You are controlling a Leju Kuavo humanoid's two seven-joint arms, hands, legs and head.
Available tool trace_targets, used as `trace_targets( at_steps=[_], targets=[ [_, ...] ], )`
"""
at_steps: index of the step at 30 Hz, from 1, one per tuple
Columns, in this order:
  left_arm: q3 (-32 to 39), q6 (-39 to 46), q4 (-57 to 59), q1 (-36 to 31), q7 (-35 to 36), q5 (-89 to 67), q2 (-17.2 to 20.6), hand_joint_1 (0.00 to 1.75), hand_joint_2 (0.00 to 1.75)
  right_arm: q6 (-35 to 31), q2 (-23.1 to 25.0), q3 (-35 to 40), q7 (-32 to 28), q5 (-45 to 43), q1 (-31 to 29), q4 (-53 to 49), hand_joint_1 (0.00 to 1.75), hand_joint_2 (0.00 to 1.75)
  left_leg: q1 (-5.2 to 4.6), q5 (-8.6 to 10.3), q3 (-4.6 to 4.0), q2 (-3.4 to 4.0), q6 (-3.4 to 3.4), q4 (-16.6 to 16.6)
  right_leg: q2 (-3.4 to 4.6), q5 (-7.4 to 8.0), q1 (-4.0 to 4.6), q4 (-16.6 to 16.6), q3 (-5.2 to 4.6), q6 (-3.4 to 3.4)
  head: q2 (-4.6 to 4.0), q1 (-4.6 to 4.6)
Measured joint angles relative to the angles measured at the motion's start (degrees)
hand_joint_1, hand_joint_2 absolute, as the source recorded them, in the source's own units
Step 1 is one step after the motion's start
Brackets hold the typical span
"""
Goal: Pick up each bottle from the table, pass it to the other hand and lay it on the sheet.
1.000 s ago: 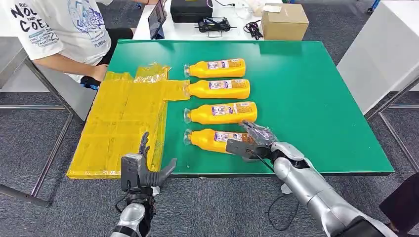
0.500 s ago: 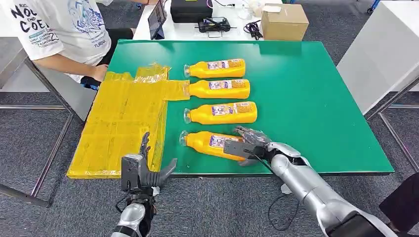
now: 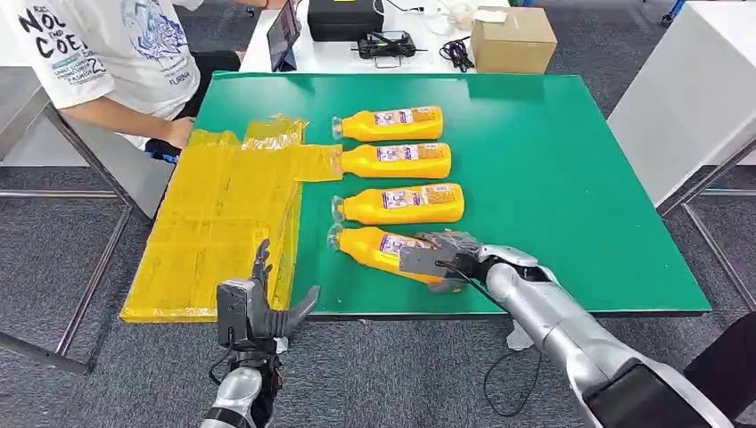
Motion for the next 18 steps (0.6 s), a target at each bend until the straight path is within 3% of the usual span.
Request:
trace_targets(
  at_steps=[13,15,18],
  targets=[
    [0.13,0.09,0.11,0.11,-0.11,0.7,0.0,0.0,1.75,-0.91,-1.42,1.97,0.2,-3.21,-1.62,-0.15,1.75,1.75,0.0,0.0,-0.03,-0.03,0.0,0.0,-0.02,0.0,0.0,0.0,-0.01,0.0,0.0,0.02],
    [0.18,0.37,0.11,0.29,-0.11,0.76,0.0,0.0,1.75,-4.86,-2.08,2.1,0.0,-4.35,-1.07,-1.66,1.75,1.75,0.0,0.0,-0.02,-0.02,0.0,0.01,-0.01,0.0,0.0,0.0,-0.02,0.0,0.0,0.02],
    [0.42,1.16,-1.01,1.35,-0.13,0.57,0.0,0.0,1.75,-18.66,-2.82,-1.69,-1.2,-2.36,5.14,-10.11,1.75,1.75,0.02,-0.03,-0.04,-0.1,0.01,0.0,-0.08,-0.02,0.02,-0.01,-0.01,0.0,0.0,-0.02]
  ],
)
